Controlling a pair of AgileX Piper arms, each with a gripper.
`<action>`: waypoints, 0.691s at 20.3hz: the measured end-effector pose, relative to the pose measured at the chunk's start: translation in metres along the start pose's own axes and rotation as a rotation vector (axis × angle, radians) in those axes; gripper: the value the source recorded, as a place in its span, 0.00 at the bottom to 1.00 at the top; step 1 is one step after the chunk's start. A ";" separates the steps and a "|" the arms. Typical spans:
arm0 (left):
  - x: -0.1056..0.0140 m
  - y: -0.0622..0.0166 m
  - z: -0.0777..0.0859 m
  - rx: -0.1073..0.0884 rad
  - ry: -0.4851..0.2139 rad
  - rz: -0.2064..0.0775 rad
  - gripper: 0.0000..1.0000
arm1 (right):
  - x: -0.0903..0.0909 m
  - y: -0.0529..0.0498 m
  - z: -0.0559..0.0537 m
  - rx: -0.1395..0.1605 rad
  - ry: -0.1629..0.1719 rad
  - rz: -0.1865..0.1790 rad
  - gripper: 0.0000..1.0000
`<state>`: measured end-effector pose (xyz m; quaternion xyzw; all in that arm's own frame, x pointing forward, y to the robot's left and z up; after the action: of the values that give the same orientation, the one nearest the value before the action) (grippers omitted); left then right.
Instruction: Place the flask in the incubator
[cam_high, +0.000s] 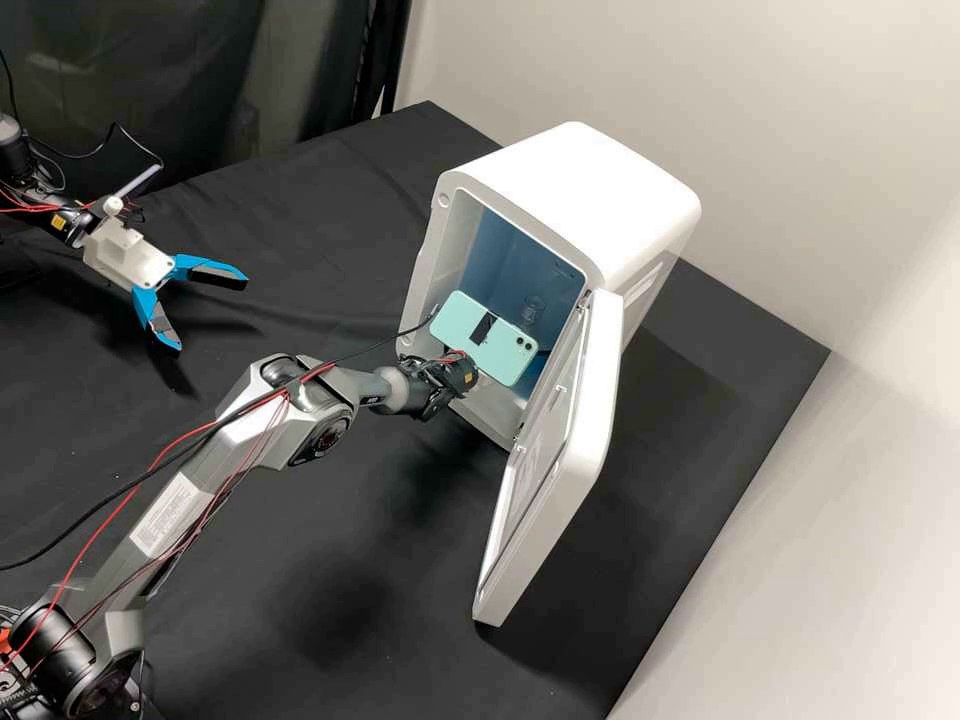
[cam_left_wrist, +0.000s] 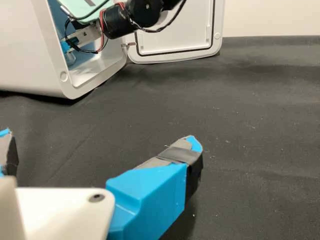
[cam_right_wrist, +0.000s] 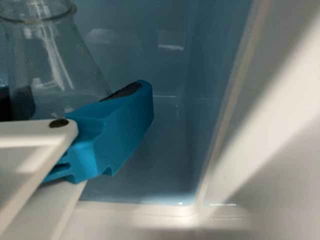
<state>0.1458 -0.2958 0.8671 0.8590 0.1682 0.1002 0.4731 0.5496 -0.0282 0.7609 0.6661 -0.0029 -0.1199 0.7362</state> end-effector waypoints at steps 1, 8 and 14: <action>0.001 0.0009 -0.001 0.006 0.000 0.003 1.00 | 0.001 0.002 -0.002 0.000 -0.001 -0.002 0.00; 0.001 0.0010 -0.001 0.012 0.000 0.004 1.00 | 0.010 0.000 0.000 -0.012 0.000 0.012 0.00; 0.001 0.0010 -0.001 0.012 0.000 0.004 1.00 | 0.013 -0.002 0.003 -0.010 0.003 0.027 0.00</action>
<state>0.1464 -0.2954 0.8684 0.8622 0.1674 0.1002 0.4675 0.5618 -0.0334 0.7575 0.6624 -0.0101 -0.1091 0.7411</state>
